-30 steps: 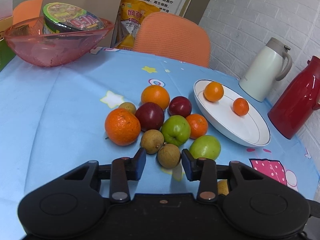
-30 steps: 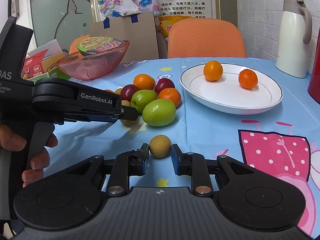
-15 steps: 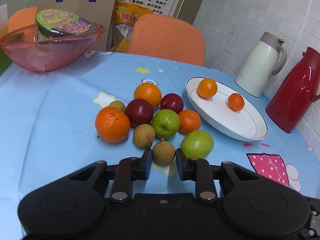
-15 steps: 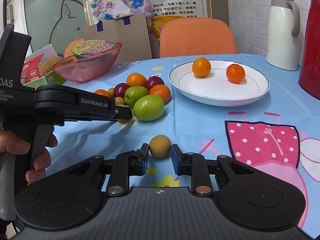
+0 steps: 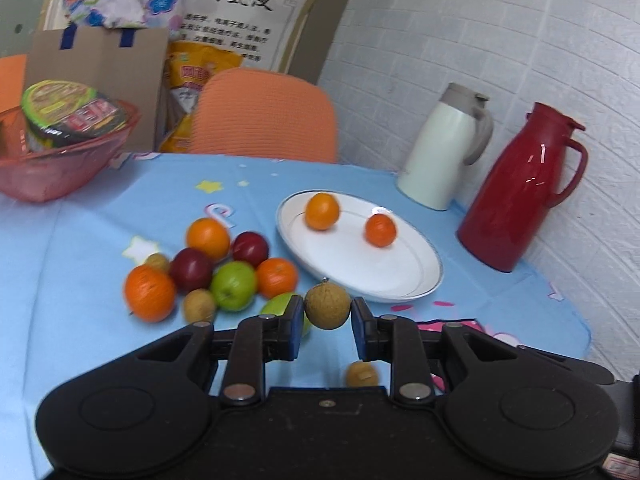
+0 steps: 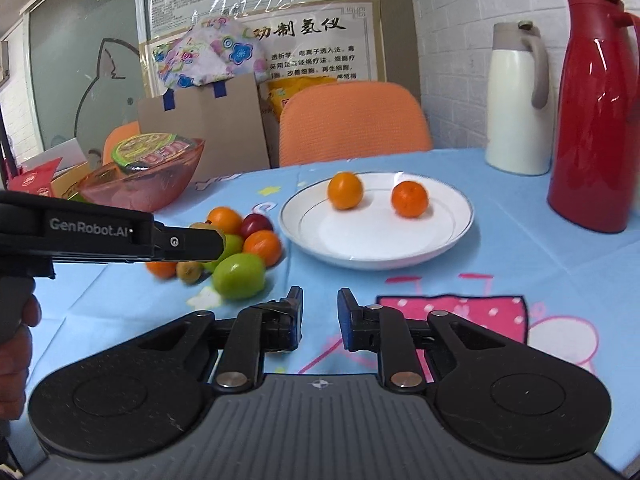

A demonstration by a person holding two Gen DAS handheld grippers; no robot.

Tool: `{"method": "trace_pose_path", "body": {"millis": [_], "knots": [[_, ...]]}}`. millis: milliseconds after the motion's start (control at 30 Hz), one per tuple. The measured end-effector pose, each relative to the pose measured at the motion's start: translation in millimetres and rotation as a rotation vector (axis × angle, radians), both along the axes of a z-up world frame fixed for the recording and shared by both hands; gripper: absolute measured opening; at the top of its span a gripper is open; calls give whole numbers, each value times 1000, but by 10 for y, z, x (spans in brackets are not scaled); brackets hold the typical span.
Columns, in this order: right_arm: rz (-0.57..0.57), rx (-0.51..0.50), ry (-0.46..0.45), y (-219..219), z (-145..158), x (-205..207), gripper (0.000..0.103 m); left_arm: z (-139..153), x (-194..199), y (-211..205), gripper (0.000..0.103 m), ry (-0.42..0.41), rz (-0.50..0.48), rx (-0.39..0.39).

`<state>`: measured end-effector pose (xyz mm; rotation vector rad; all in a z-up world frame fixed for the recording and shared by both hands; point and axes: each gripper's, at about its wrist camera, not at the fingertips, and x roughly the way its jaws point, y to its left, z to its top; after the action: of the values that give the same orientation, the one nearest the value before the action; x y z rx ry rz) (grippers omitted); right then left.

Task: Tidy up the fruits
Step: 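Carry both longans onto the white plate and open both tools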

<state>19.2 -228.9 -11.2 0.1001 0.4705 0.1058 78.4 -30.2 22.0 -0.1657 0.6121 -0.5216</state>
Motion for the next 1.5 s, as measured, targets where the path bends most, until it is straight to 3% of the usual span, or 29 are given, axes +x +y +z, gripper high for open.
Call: {"method": "trace_pose_path", "body": {"millis": [67, 200, 233, 400, 633, 667, 733, 833, 1200, 1500], "knots": [[6, 3, 14, -47, -12, 16, 36, -1, 29, -33, 83, 0, 2, 5], [68, 33, 11, 8, -80, -30, 61, -69, 72, 49, 83, 31, 37, -18], [83, 27, 18, 57, -100, -21, 63, -77, 76, 74, 83, 36, 46, -22], [182, 2, 46, 345, -174, 37, 62, -67, 68, 208, 83, 34, 83, -28], [210, -25, 71, 506, -217, 151, 62, -61, 61, 253, 84, 34, 88, -28], [217, -31, 76, 517, -226, 162, 60, -65, 61, 257, 84, 35, 88, -29], [215, -47, 83, 536, -244, 160, 44, -66, 62, 255, 84, 36, 86, -28], [217, -35, 81, 493, -237, 133, 43, -60, 69, 225, 84, 37, 73, -21], [34, -16, -34, -90, 86, 248, 43, 98, 283, -191, 84, 1, -31, 9], [-31, -39, -57, -385, 85, 619, 43, 22, 720, -516, 84, 16, -56, 58]]}}
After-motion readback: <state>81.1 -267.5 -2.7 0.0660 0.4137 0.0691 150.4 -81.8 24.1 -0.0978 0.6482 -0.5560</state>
